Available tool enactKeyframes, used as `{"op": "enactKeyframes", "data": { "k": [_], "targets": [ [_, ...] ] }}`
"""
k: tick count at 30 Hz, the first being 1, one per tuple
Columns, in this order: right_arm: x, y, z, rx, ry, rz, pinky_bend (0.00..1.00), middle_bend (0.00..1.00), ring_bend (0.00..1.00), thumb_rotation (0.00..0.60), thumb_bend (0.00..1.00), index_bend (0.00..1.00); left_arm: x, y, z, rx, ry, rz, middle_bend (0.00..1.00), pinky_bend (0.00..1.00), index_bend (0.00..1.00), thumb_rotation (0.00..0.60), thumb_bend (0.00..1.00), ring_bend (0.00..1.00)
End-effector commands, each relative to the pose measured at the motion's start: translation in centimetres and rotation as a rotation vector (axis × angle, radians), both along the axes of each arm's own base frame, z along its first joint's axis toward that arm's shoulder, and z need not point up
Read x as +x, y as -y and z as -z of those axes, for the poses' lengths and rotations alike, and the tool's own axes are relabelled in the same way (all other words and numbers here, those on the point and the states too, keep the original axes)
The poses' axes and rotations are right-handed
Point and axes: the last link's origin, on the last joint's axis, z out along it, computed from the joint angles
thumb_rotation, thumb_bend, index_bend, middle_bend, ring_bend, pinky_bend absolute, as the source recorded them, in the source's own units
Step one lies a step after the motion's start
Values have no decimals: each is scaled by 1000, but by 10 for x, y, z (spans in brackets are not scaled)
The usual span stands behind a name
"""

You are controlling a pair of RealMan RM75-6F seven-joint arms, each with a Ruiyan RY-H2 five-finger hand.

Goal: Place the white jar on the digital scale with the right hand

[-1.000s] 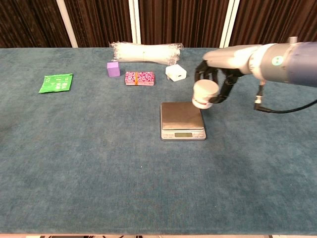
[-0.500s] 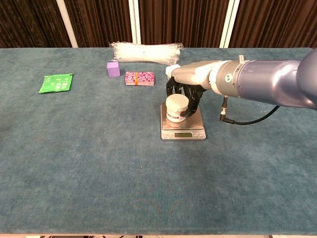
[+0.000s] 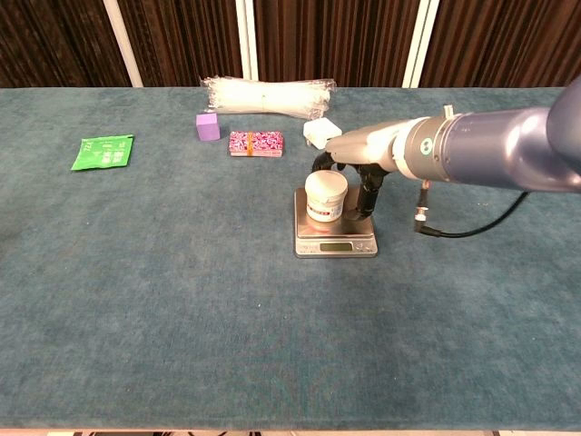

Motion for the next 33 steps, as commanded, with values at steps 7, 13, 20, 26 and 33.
{"op": "enactKeyframes", "data": {
  "k": [7, 13, 20, 26, 33],
  "targets": [
    [3, -1, -44, -61, 8, 29, 0, 0, 0, 600, 364, 0, -2, 0, -1, 4, -9, -9, 0, 0, 51, 600, 739, 0],
    [-29, -21, -109, -182, -5, 41, 0, 0, 0, 600, 364, 0, -1, 0, -2, 10, -14, -5, 0, 0, 51, 600, 739, 0],
    [-110, -87, -172, -381, 25, 60, 0, 0, 0, 600, 364, 0, 2, 1, -2, 19, -16, 0, 0, 0, 51, 600, 739, 0],
    [-181, -156, -199, -541, 112, 58, 0, 0, 0, 600, 364, 0, 2, 1, -1, 19, -26, -4, 0, 0, 51, 600, 739, 0],
    [-222, -200, -201, -641, 105, 52, 0, 0, 0, 600, 364, 0, 3, 3, -3, 29, -21, -4, 0, 0, 51, 600, 739, 0]
  ]
}}
